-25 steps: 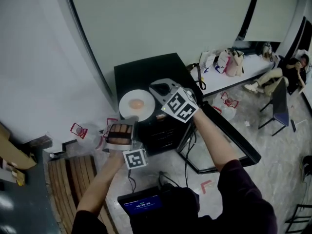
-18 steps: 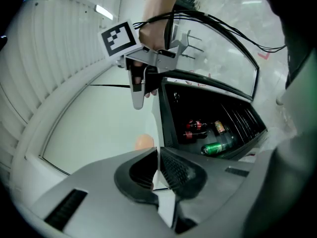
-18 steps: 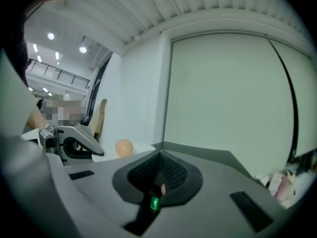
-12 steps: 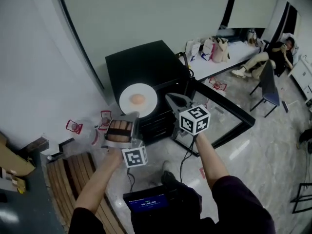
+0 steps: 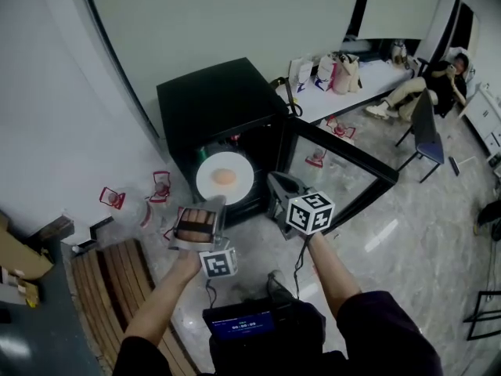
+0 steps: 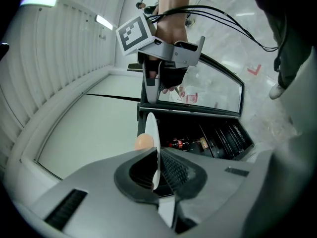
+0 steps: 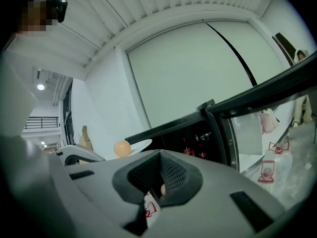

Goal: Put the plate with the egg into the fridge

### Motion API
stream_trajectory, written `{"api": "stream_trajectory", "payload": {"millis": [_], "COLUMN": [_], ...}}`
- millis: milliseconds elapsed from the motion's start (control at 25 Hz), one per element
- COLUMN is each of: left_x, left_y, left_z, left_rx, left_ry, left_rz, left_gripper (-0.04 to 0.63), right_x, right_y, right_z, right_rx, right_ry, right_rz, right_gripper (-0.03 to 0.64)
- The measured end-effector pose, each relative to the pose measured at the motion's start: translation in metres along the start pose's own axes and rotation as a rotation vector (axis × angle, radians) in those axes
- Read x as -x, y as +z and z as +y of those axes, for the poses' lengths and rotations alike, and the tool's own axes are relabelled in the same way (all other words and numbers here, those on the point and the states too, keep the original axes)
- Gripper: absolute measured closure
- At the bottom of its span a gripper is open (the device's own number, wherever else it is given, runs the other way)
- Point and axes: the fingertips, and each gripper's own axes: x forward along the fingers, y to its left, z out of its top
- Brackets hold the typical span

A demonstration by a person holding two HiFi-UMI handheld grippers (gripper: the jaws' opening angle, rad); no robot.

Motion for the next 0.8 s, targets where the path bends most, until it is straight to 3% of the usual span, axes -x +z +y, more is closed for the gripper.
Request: {"api": "stream_trajectory", "payload": {"millis": [320, 800], "left_x": [-0.055, -0.229], "left_y": [0.006, -0.017], "left_z": [-0.055, -0.202], "left_rx": [0.058, 0.042], "left_ry": [-0.043, -0.182], "left_rz": [0.080, 0.170], "left_gripper": [0.577, 0.577], "right_x": [0.015, -0.013], "right_y": [-0.022, -0.109], "right_z": [-0.028, -0.098], "right_rx": [-0.020, -0.050], "right_ry": [-0.033, -0.021], "right_rz": [-0.033, 0.014], "right_gripper": [0.611, 0.611]}}
